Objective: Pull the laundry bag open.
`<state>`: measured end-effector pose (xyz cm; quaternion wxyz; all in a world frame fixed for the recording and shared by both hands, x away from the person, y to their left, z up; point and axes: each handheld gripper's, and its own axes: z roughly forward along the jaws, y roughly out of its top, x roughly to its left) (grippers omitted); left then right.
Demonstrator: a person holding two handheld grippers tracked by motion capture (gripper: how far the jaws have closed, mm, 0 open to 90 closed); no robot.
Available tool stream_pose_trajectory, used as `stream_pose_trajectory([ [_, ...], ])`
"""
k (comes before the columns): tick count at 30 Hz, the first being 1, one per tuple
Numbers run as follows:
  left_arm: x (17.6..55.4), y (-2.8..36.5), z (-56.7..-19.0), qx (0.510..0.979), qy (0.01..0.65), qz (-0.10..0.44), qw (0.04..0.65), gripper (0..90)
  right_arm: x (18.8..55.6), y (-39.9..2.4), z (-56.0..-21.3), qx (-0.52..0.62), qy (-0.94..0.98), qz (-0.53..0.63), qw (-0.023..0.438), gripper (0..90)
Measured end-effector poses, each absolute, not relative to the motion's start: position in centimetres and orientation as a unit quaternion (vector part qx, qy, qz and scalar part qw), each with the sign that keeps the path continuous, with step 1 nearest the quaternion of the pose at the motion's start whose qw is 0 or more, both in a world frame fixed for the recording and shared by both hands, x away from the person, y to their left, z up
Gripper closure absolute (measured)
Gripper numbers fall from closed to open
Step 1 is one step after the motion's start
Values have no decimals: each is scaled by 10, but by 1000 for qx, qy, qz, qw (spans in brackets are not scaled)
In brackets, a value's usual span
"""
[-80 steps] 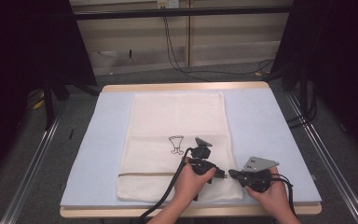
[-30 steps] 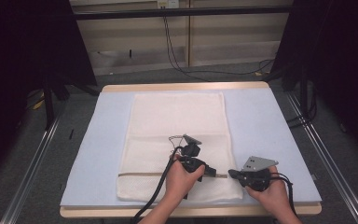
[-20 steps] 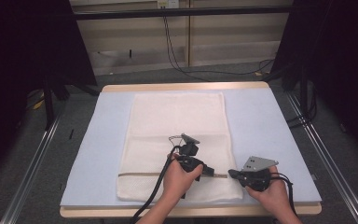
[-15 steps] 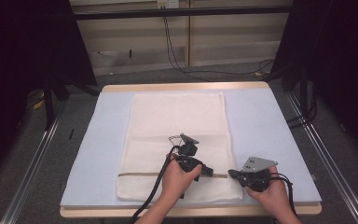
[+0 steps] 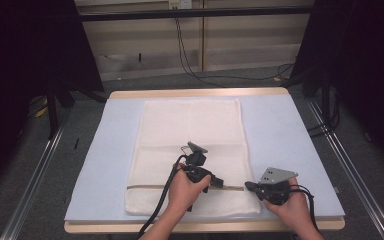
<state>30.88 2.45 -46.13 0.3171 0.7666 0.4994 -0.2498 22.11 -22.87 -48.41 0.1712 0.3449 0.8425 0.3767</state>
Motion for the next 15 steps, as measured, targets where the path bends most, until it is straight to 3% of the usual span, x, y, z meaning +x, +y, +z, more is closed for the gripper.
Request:
stream_pose_trajectory([
  [15, 311, 36, -457, 770, 504, -237, 311, 876, 221, -228, -484, 341, 845, 375, 171, 900],
])
